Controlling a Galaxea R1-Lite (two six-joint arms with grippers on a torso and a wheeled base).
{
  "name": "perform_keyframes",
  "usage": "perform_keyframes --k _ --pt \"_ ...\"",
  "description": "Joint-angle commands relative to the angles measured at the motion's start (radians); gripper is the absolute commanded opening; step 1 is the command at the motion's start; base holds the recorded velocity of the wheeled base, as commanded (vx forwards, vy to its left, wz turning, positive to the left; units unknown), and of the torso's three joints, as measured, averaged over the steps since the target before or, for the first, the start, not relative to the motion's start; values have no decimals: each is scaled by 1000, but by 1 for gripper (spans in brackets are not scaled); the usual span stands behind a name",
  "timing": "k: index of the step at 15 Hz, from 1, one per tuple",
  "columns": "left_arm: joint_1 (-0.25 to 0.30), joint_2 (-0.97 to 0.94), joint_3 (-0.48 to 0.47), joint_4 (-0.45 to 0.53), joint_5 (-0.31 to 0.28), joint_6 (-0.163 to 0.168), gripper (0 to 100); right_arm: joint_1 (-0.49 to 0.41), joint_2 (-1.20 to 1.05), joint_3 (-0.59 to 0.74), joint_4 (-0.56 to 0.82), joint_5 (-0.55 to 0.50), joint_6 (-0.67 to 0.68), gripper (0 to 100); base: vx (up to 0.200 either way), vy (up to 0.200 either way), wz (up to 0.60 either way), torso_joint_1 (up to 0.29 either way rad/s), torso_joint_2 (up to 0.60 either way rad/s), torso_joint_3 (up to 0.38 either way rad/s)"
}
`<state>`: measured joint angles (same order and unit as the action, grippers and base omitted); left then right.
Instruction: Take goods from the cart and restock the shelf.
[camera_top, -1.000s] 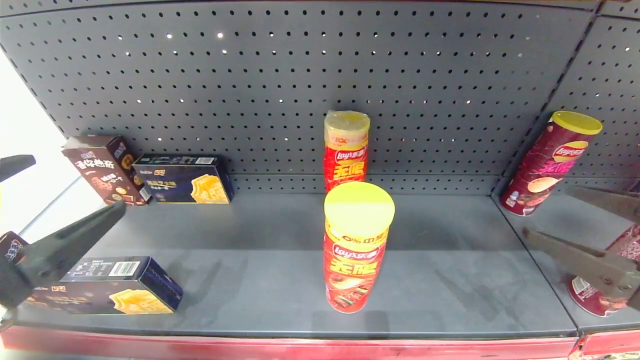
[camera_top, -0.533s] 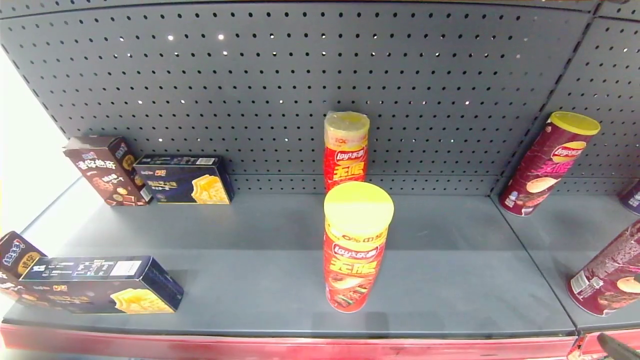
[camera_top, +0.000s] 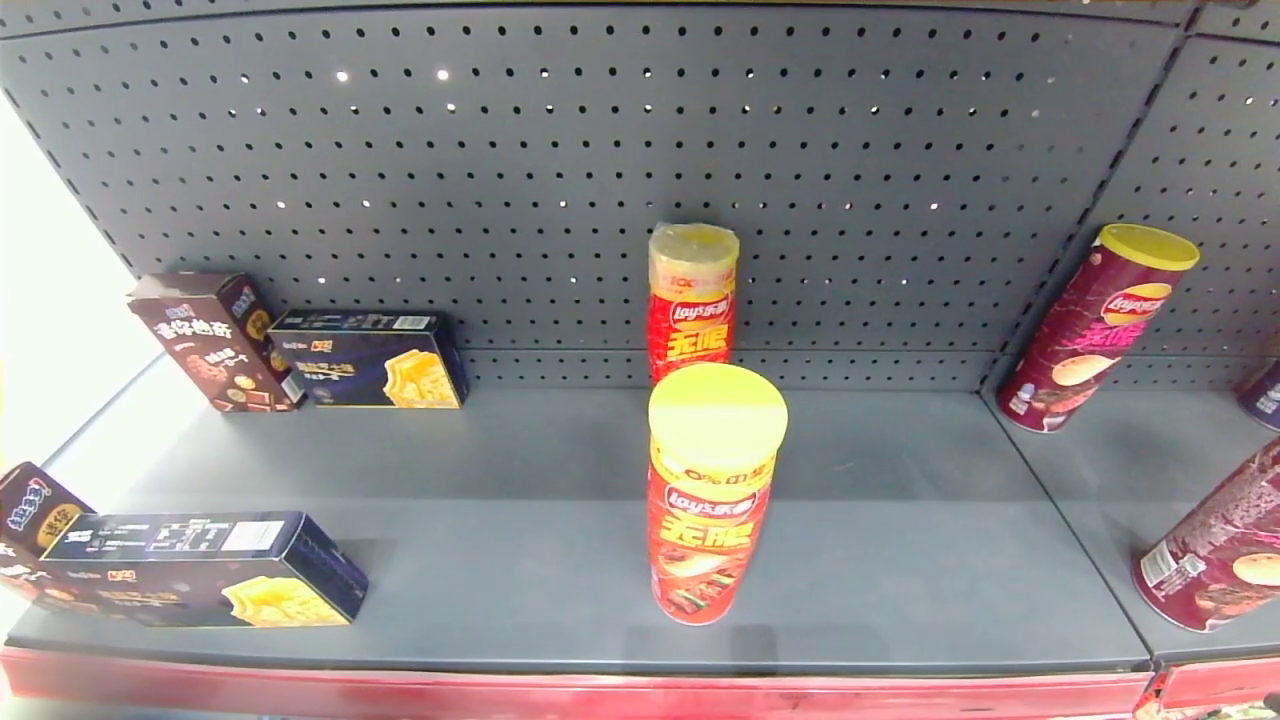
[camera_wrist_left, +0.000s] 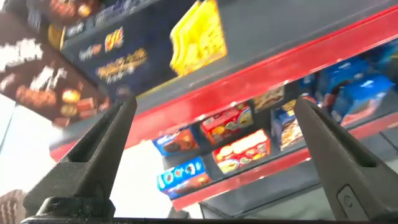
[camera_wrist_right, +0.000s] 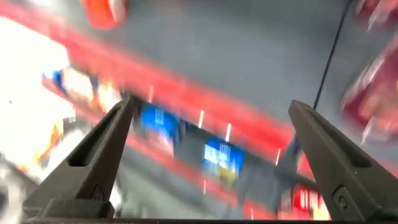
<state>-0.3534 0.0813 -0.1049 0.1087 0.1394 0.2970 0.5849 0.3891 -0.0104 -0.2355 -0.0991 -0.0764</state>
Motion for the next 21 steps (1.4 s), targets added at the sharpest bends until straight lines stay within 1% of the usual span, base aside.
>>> perform_keyframes --k 1,2,4,5,6,8,9,10,11,12,13,14,15,16,17,18,19,20,21 --pt "45 -35 27 0 -1 -7 100 0 -158 7 193 3 3 100 0 0 0 0 0 0" --pt "62 -14 27 0 0 -10 100 -7 -173 -17 245 -10 23 100 0 0 0 0 0 0" --pt "131 31 27 0 0 -10 100 -83 -105 -17 246 -60 84 100 0 0 0 0 0 0" --pt "179 51 27 0 0 -10 100 -146 -69 -16 246 -63 104 100 0 0 0 0 0 0" --pt "257 55 27 0 0 -6 100 -243 -64 -16 246 -63 104 100 0 0 0 0 0 0" --pt "373 15 27 0 0 -6 100 -435 -127 -16 246 -71 104 100 0 0 0 0 0 0" --pt "402 -17 28 0 2 -22 100 -560 -185 -16 246 -68 109 100 0 0 0 0 0 0" --pt "395 -17 30 0 2 -32 100 -625 -216 -14 245 -60 112 100 0 0 0 0 0 0" --pt "392 -18 28 -1 -4 -27 100 -628 -269 -16 245 -54 118 100 0 0 0 0 0 0" --pt "381 -17 28 -1 -6 -29 100 -586 -348 -14 246 -13 127 100 0 0 0 0 0 0" --pt "360 -18 28 -1 -6 -35 100 -582 -389 10 234 59 122 100 0 0 0 0 0 0" --pt "338 -21 30 -1 -6 -36 100 -583 -389 10 228 64 121 100 0 0 0 0 0 0" --pt "337 -28 30 -3 -6 -47 100 -583 -389 10 231 65 107 100 0 0 0 0 0 0" --pt "340 -38 31 -4 -18 -70 100 -585 -389 10 232 73 67 100 0 0 0 0 0 0" --pt "343 -52 33 -6 -70 -90 100 -585 -389 10 232 72 67 100 0 0 0 0 0 0" --pt "346 -57 33 -6 -152 -101 100 -585 -389 10 232 72 69 100 0 0 0 0 0 0" --pt "347 -64 47 -17 -225 -102 100 -585 -389 10 232 72 69 100 0 0 0 0 0 0" --pt "347 -66 54 -37 -245 -102 100 -585 -389 10 232 72 67 100 0 0 0 0 0 0" --pt "347 -67 54 -40 -247 -102 100 -583 -389 10 232 72 69 100 0 0 0 0 0 0"
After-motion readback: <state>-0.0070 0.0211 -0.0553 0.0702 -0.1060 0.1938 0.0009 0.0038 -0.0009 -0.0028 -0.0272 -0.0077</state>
